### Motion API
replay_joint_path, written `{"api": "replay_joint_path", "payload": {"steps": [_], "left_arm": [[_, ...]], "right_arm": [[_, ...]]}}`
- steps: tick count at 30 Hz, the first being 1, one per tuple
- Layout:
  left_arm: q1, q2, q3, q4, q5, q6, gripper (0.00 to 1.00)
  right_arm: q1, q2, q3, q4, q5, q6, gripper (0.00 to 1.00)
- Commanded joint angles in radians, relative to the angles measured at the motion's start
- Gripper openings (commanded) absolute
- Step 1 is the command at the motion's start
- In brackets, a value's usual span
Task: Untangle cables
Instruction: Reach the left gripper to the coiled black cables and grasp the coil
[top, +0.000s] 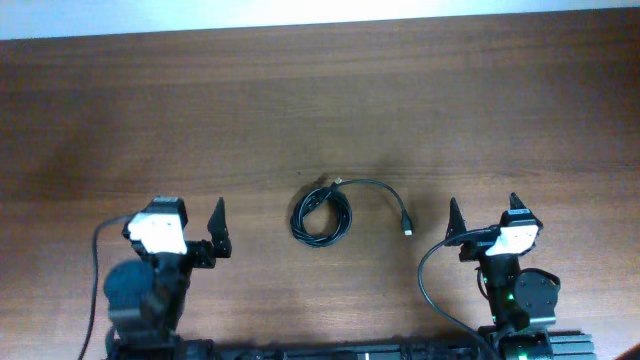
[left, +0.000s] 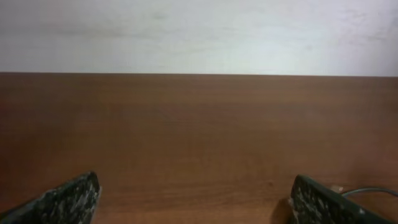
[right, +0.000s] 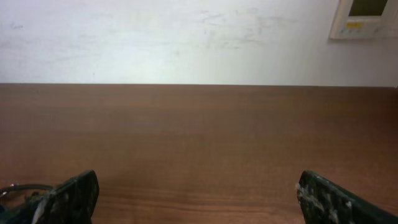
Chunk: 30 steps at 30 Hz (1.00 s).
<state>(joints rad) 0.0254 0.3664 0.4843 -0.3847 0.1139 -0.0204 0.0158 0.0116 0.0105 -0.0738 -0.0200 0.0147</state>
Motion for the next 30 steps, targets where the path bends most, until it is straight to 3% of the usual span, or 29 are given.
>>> {"api": "replay_joint_path", "payload": {"steps": [1,7,14,17,20,22,24,25,30], "left_arm": [[-0.004,0.206,0.157,-0.079,0.122,-0.009,0.99],[-0.076,0.459,0.292,-0.204,0.213,-0.009,0.99],[-0.381,0.605,0.301,-0.17,0.224,-0.01,0.99],[-0.465,0.678,0.301,-0.166,0.407,-0.021,0.99],[-0.505,0.762,0.301,-0.119,0.421,-0.022,0.99],[-0.521,0.837,0.301,-0.103,0.322,-0.175,0.95],[-0.542,0.934,0.301,-0.137,0.057,-0.54,0.86],[-0.55,0.975,0.301,-0.144,0.004,-0.647,0.73],[-0.562,1.136,0.301,-0.143,-0.076,-0.822,0.68]], "right_arm": [[0.006,-0.005,-0.005,-0.004,-0.002,-0.007,0.99],[0.006,-0.005,-0.005,-0.004,-0.002,-0.007,0.99],[0.006,-0.005,-0.005,-0.004,-0.002,-0.007,0.99],[0.006,-0.005,-0.005,-0.004,-0.002,-0.007,0.99],[0.006,-0.005,-0.005,-0.004,-0.002,-0.007,0.99],[0.006,-0.005,-0.005,-0.004,-0.002,-0.007,0.99],[0.006,-0.005,-0.005,-0.004,-0.002,-0.007,0.99],[0.006,-0.005,-0.005,-0.004,-0.002,-0.007,0.99],[0.005,-0.005,-0.005,-0.004,-0.002,-0.007,0.99]]}}
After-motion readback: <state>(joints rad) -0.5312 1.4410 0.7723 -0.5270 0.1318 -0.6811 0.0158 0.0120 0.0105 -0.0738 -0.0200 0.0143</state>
